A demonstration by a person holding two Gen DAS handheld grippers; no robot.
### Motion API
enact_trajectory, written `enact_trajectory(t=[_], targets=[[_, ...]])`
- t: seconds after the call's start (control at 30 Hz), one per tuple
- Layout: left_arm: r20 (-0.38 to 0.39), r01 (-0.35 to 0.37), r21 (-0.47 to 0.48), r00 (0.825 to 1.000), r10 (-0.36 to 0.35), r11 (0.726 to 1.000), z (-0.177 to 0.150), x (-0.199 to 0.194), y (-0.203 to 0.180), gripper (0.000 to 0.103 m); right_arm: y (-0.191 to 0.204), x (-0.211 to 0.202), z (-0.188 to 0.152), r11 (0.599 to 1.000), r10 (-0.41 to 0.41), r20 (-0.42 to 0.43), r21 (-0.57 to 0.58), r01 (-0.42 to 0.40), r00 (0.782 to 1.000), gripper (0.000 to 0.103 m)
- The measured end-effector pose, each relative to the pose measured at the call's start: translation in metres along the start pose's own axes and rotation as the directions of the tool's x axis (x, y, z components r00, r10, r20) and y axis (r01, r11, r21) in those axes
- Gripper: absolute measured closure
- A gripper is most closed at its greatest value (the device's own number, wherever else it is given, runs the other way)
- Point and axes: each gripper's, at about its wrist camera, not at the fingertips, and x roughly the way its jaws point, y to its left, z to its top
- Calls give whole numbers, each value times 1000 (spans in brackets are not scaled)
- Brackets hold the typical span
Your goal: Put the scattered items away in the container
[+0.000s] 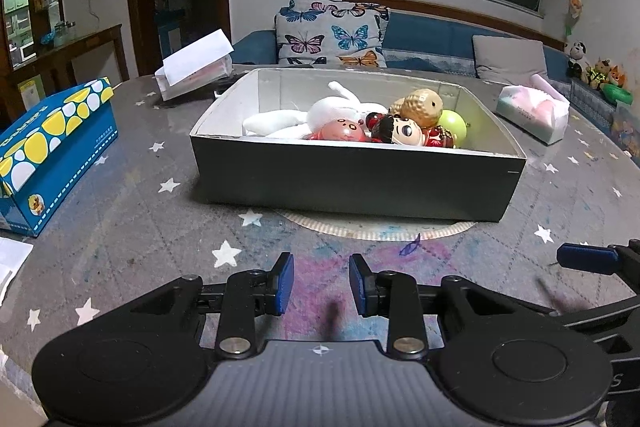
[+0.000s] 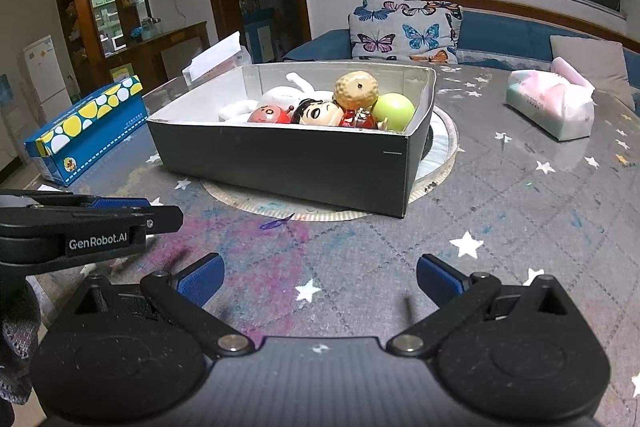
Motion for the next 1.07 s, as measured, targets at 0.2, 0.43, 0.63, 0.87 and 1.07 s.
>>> enact_trajectory(t=[0.2,0.43,0.63,0.87,1.07], targets=[[2,-4,2,1000,4,1000,3,2,1,71,0,5,3,1000,-16,-6,-6,16,1000,0],[0,-11,11,1000,11,1000,12,10,2,71,1,13,8,1000,-21,-13,-17,21,1000,0],[-3,-10,12,1000,10,1000,17,17,4,71,0,20,13,1000,-22,-17,-17,21,1000,0],[-9,-2,12,1000,2,1000,24,24,4,71,1,28,21,1000,-17,-18,-15,17,1000,0],[21,-6,6,1000,6,1000,31,28,5,71,0,35,25,1000,-19,-22,-11,18,1000,0]])
